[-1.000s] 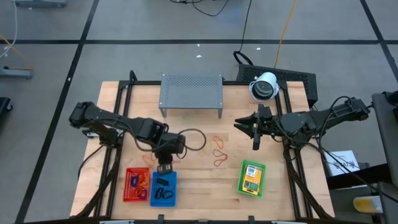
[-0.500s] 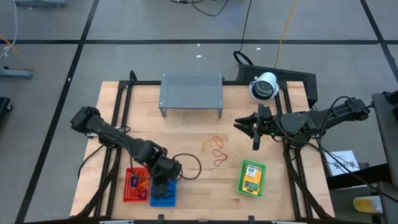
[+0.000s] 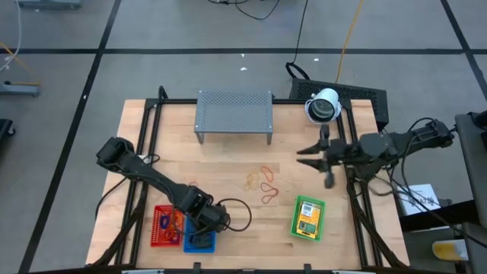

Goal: Pick & Place Office Desk Supplies
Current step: Put the red rubber band into the blue bin

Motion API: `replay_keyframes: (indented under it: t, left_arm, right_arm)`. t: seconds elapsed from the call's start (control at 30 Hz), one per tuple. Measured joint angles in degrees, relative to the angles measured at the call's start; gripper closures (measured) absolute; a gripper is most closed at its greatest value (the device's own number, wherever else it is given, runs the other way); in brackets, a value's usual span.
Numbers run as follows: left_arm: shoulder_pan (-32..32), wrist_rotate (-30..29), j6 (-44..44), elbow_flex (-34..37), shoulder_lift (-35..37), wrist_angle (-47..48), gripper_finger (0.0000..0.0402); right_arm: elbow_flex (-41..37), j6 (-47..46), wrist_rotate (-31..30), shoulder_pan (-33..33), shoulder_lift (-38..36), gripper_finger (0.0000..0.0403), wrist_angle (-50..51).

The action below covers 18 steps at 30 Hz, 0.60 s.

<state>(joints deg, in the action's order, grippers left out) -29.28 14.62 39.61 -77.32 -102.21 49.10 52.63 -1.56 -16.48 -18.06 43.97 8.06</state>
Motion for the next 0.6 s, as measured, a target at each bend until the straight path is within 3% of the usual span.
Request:
replay_keyframes:
  t: [0.1,0.6]
  left_arm:
    - [0.1,-1.2,1.7,0.0,0.1,-0.2,0.04]
    - [0.4,-3.8,6.6,0.0,0.1,-0.2,0.04]
  right_arm:
    - [-4.0,-1.4,6.4,2.8,-5.8,0.0314,-0.6]
    - [-23.2,-6.7,18.2,16.0,-30.8,0.0314,3.4]
